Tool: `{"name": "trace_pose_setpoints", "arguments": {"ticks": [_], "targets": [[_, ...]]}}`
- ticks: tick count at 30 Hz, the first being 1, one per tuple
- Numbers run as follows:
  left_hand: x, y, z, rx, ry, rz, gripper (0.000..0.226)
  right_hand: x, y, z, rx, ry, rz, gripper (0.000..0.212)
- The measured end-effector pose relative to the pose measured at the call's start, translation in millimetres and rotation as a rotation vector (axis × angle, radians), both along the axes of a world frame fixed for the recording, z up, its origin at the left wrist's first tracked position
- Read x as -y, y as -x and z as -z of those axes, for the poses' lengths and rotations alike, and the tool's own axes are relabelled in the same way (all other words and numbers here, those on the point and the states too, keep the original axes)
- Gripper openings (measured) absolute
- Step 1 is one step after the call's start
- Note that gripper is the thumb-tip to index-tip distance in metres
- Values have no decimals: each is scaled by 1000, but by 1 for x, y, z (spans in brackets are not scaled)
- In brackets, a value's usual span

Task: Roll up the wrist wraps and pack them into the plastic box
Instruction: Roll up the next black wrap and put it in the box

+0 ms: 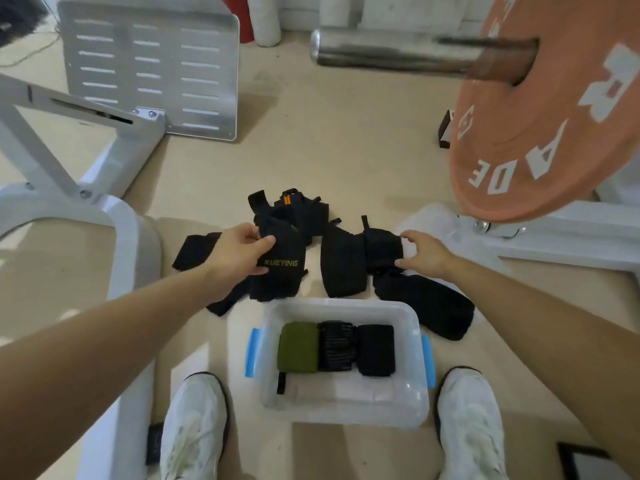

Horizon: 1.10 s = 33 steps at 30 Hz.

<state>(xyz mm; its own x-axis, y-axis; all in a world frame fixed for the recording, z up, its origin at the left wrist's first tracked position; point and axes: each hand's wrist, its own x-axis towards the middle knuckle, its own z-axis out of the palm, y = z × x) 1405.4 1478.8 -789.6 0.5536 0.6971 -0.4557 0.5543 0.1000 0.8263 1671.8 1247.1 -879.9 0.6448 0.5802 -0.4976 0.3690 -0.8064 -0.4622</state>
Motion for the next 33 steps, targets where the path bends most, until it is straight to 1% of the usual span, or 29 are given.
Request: {"name": "trace_pose_setpoints", "arguments": {"ticks": [3, 4, 5, 6, 7, 8, 9, 10, 11, 12, 13, 14, 16, 18, 22, 23, 24, 27, 29, 30, 31, 32, 33], "targets": [[6, 4, 28, 1, 6, -18, 9, -15, -8, 33, 36, 16, -95, 109], [7, 5, 35, -5, 6, -16, 10, -21, -10, 43, 92, 65, -164, 115], [8, 6, 42, -6, 13, -14, 11, -26, -10, 51, 164, 135, -240, 117], [8, 6, 49, -2, 24, -10, 12, -31, -11, 60, 236, 194, -313, 113], [8, 7, 54, 6, 36, -9, 13, -35, -14, 66, 278, 227, -358, 103], [8, 6, 59, 14, 47, -12, 14, -37, -19, 70, 268, 216, -354, 87], [6, 5, 62, 21, 55, -19, 15, -38, -24, 68, 213, 152, -272, 66], [5, 4, 64, 28, 63, -25, 15, -38, -30, 63, 116, 25, -109, 44], [4, 2, 64, 34, 67, -28, 14, -39, -35, 51, -31, -111, 112, 28], [3, 1, 64, 41, 71, -33, 13, -38, -40, 39, -187, -210, 310, 22], [2, -1, 63, 48, 75, -42, 12, -36, -45, 24, -334, -270, 442, 25], [2, -3, 62, 55, 79, -51, 11, -32, -49, 10, -451, -290, 490, 30], [3, -8, 59, 67, 85, -58, 9, -26, -51, -15, -579, -299, 465, 33], [6, -13, 55, 86, 97, -52, 10, -21, -46, -34, -612, -354, 449, 32], [17, -24, 44, 150, 121, -32, 3, -15, -20, -65, -689, -402, 461, 37], [20, -26, 41, 166, 113, -38, 4, -14, -14, -70, -722, -414, 493, 39], [23, -27, 37, 177, 98, -48, 10, -14, -7, -75, -759, -434, 532, 40], [27, -26, 30, 174, 32, -83, 18, -13, 10, -86, -878, -552, 636, 34], [26, -21, 29, 161, 9, -105, 20, -10, 17, -86, -995, -638, 671, 45], [25, -18, 29, 154, 8, -112, 23, -8, 17, -80, -995, -637, 661, 54], [24, -15, 30, 145, 8, -117, 27, -4, 17, -71, -899, -576, 603, 65], [24, -12, 30, 139, 12, -124, 28, 2, 16, -59, -706, -444, 480, 76], [24, -9, 32, 140, 16, -130, 26, 9, 17, -45, -474, -267, 322, 84]]}}
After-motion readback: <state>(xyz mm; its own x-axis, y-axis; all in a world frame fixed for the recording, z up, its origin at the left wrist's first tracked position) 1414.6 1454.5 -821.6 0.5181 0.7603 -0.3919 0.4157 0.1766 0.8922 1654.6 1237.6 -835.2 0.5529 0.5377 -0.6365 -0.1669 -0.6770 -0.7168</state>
